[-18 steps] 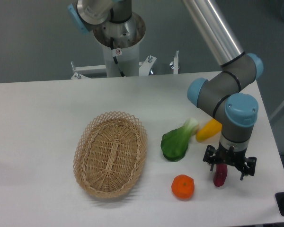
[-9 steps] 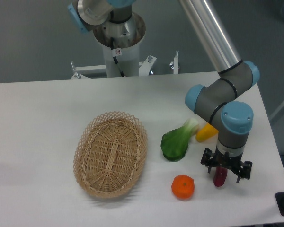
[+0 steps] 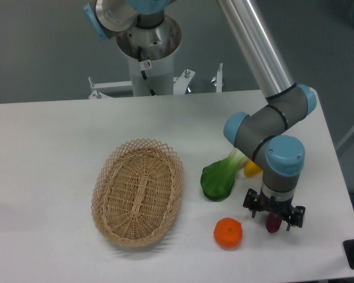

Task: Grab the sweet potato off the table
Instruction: 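Lower the gripper around the sweet potato and close on it, then lift the held sweet potato up off the table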

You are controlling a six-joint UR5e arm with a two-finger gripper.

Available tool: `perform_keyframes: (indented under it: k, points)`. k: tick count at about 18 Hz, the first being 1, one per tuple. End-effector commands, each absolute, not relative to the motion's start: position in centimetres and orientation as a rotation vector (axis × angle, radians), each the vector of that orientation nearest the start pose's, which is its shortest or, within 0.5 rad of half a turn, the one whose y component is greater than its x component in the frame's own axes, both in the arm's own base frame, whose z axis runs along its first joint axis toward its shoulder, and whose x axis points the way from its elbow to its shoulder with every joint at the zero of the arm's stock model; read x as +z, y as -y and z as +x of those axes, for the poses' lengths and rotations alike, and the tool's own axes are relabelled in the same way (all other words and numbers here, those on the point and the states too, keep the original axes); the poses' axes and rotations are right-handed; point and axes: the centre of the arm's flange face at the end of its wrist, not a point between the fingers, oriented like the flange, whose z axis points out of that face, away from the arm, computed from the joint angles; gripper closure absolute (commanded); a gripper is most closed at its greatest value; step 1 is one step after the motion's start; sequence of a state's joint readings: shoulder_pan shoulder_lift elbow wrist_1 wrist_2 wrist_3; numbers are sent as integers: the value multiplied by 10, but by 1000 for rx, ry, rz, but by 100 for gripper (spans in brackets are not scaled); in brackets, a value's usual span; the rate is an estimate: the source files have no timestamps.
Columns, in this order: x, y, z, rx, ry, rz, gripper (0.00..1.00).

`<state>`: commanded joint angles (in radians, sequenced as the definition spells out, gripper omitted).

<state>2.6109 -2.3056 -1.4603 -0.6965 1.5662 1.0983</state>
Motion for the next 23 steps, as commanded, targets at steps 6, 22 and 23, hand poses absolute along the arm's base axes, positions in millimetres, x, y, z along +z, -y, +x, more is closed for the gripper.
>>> perform_keyframes:
  k: [6,22,23]
  points:
    - [177,-480,-557,347,-80,-2998,16]
    - [193,-481,-562,380,-91,-2981,78]
    - [201,-481,-561,393,-93,-2974,77]
